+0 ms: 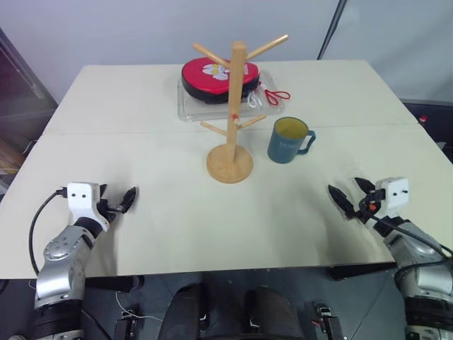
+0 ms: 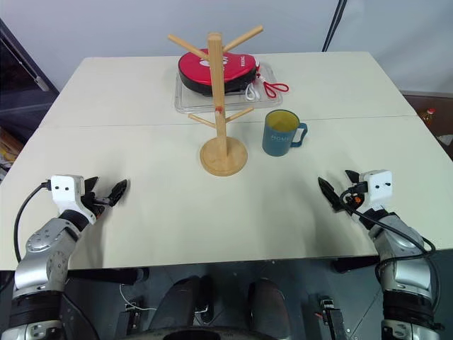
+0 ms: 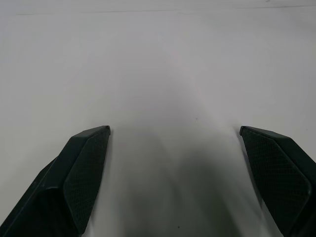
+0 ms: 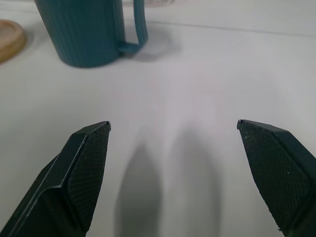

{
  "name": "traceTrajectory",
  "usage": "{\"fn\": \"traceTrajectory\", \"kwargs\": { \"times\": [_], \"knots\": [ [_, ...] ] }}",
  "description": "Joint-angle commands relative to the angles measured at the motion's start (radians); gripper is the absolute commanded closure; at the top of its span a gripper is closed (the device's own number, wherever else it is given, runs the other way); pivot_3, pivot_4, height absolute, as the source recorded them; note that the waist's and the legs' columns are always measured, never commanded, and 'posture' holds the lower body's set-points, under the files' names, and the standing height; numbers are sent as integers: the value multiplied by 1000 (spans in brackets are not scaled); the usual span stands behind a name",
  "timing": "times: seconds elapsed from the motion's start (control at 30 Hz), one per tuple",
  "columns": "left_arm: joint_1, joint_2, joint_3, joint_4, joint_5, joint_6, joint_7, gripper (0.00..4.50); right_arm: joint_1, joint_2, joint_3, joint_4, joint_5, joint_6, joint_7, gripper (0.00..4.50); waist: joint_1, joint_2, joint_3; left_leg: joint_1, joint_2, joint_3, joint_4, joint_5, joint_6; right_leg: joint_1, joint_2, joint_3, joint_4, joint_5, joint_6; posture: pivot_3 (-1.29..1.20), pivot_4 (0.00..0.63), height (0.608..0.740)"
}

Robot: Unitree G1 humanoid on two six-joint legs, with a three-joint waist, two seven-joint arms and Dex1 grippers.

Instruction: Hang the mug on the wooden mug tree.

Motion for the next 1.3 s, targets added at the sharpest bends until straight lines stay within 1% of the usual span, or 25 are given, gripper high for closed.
{"fn": "traceTrajectory", "kwargs": {
  "times": [0.03, 0.2, 0.37, 0.53, 0.7, 0.77, 0.93, 1.3],
  "knots": [
    [7, 3, 5, -30, 2, -15, -1, 0, -7, 4, -5, -12, 1, -24, 2, 213, 0, 0, 0, 0, 0, 0, 0, 0, 0, 0, 0, 0, 0, 0, 0, 0, 150, 740],
    [12, -11, -3, -50, -25, -14, -31, 0, -10, 15, 5, -33, -7, -23, -20, 213, 0, 0, 0, 0, 0, 0, 0, 0, 0, 0, 0, 0, 0, 0, 0, 0, 150, 740],
    [34, -26, -57, -127, -42, -37, -100, 0, -59, 22, 29, -11, -56, -32, -73, 213, -2, 0, 0, 0, 0, 0, 0, 0, 0, 0, 0, 0, 0, 0, 0, 0, 150, 740],
    [80, -14, -184, -296, -56, -67, -238, 0, -158, 53, 55, 35, -83, -36, -120, 213, -2, 0, 0, 0, 0, 0, 0, 0, 0, 0, 0, 0, 0, 0, 0, 0, 150, 740],
    [56, 9, -303, -392, -57, -43, -323, 0, -278, 82, 101, 144, -150, -67, -187, 213, -2, 1, 0, 0, 0, 0, 0, 0, 0, 0, 0, 0, 0, 0, 0, 0, 150, 740],
    [30, 9, -340, -413, -50, -31, -327, 0, -317, 85, 113, 199, -179, -91, -213, 213, -2, 1, 0, 0, 0, 0, 0, 0, 0, 0, 0, 0, 0, 0, 0, 0, 150, 740],
    [-30, -11, -389, -451, -57, 2, -303, 0, -393, 90, 125, 306, -204, -136, -237, 213, -2, 1, 0, -1, -1, 1, 1, 0, 0, 0, 0, 0, 0, 0, 0, 0, 150, 740],
    [-73, -25, -431, -452, -41, 13, -289, 0, -476, 93, 143, 460, -223, -228, -231, 213, -3, 1, 0, 0, -1, 1, 1, 0, 0, 0, 1, 0, 1, 0, 0, 0, 150, 740]
  ]
}}
